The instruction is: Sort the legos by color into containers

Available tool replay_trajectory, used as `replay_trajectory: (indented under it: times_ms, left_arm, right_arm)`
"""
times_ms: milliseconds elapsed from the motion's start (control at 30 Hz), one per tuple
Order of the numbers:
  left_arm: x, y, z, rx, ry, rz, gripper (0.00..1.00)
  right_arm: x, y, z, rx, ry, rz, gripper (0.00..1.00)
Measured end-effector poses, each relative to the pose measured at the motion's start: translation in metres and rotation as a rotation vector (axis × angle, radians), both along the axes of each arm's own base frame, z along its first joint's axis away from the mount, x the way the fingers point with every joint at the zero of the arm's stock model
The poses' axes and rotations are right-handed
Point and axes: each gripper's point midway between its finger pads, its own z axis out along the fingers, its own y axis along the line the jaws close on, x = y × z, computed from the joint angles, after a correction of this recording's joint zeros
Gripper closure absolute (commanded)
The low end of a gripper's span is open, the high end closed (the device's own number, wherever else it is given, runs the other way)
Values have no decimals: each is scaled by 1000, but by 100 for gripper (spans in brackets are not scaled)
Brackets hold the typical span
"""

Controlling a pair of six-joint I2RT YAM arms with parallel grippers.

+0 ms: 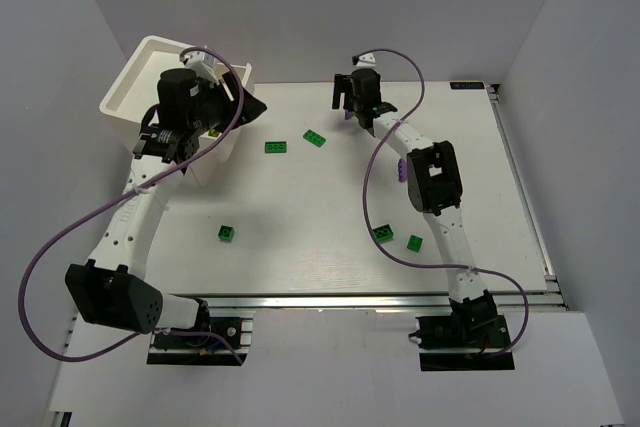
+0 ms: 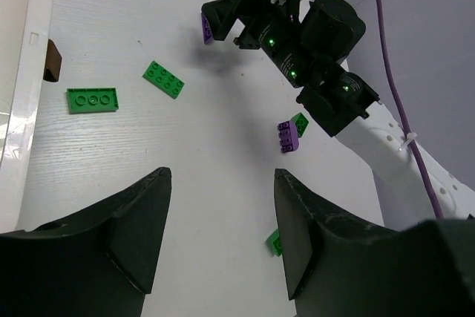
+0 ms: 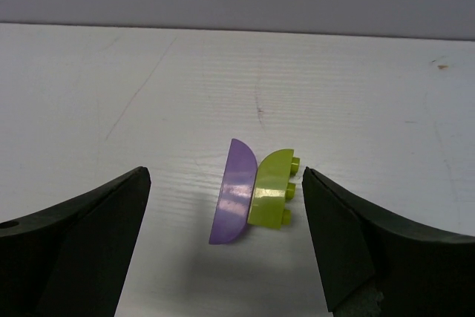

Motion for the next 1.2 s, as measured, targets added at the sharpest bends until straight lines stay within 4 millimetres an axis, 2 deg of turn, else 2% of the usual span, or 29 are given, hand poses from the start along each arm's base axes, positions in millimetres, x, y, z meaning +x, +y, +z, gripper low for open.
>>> replay_trajectory:
  times_ms: [167, 367, 633, 733, 1000, 1133, 1200]
  left_arm:
    - [0, -1, -3, -2, 6, -5, 32]
    - [-1, -3, -9, -8, 22, -12, 32]
    - [2, -5, -15, -12, 38, -19, 32]
    - [2, -5, -14, -16, 39, -19, 32]
    - [1, -6, -13, -30, 44, -18, 31]
    - [1, -8, -11, -48, 42, -20, 31]
    - [1, -10, -9, -69, 38, -26, 31]
  right_arm:
    - [6, -6, 8, -33, -43, -28, 12]
    - [10, -9, 2, -47, -51, -42, 12]
    - [11, -9, -31, -66, -17, -46, 15]
    - [11, -10, -41, -71, -2, -51, 19]
    - [10, -10, -43, -70, 3, -48, 50]
    - [10, -9, -44, -60, 5, -37, 94]
    - [6, -10, -44, -56, 15, -23, 100]
